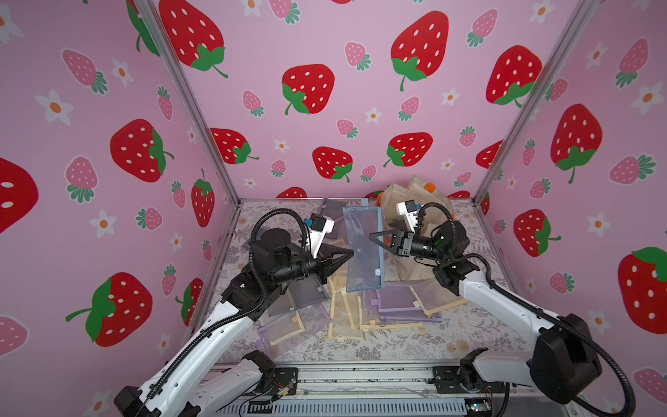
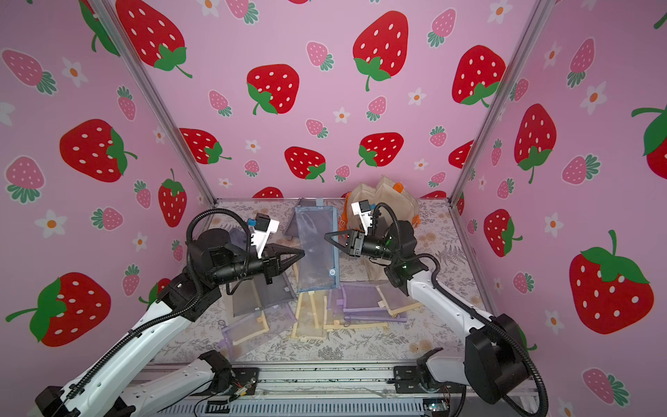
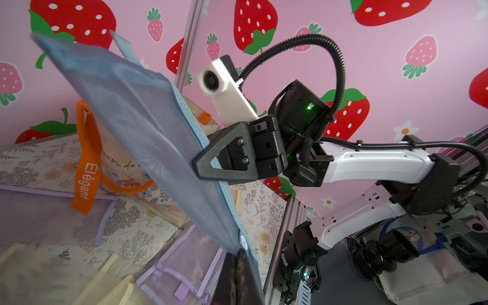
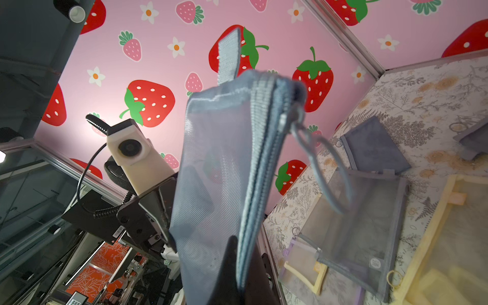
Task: Put the pencil pouch into the canvas bag
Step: Pick up the pencil pouch, then place the pencil pouch in the canvas bag.
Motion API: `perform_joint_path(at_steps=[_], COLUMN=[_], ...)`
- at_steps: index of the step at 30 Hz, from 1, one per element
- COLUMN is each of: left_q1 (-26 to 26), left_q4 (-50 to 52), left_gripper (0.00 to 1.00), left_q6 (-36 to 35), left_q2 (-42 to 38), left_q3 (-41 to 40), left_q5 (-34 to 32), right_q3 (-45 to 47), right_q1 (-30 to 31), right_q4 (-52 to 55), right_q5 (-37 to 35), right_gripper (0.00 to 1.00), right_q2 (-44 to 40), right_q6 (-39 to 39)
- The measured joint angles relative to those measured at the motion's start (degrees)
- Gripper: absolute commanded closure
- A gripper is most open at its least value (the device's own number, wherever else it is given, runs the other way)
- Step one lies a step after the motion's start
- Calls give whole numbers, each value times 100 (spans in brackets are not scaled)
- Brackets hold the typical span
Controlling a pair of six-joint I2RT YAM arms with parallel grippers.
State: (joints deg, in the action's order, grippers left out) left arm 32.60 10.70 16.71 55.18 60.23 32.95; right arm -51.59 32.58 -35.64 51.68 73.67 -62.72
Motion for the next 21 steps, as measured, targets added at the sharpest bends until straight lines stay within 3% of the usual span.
perform_joint_path(at_steps=[3,5,7,14,18,21], left_q1=[0,0,-4,-37,-42,-42], left_q4=[31,81,184,564,579,564], left_gripper=[47,30,22,17,17,17], left_q6=[4,24,22,136,214,262], left_q2=[9,39,101,376,332,273], left_q3=[-83,-151,-214,-509,-841,-990], left_q5=[-363,-643,-949,-1766,-1897,-1908], right_q3=[-525,-1167,-1923,-5125,-6279,-6655], right_q1=[-243,-485,-743,-1147,-1147,-1176], right_q4=[1185,2280,3364,6832,8035,8633], right_q5=[44,-31,-234,-2227,-3539,-4391], right_gripper=[100,100,100,100,100,100], right_q2=[-170,-227,-229,487,1187,1674], right_q6=[658,1309,1993,4553,5598,6164])
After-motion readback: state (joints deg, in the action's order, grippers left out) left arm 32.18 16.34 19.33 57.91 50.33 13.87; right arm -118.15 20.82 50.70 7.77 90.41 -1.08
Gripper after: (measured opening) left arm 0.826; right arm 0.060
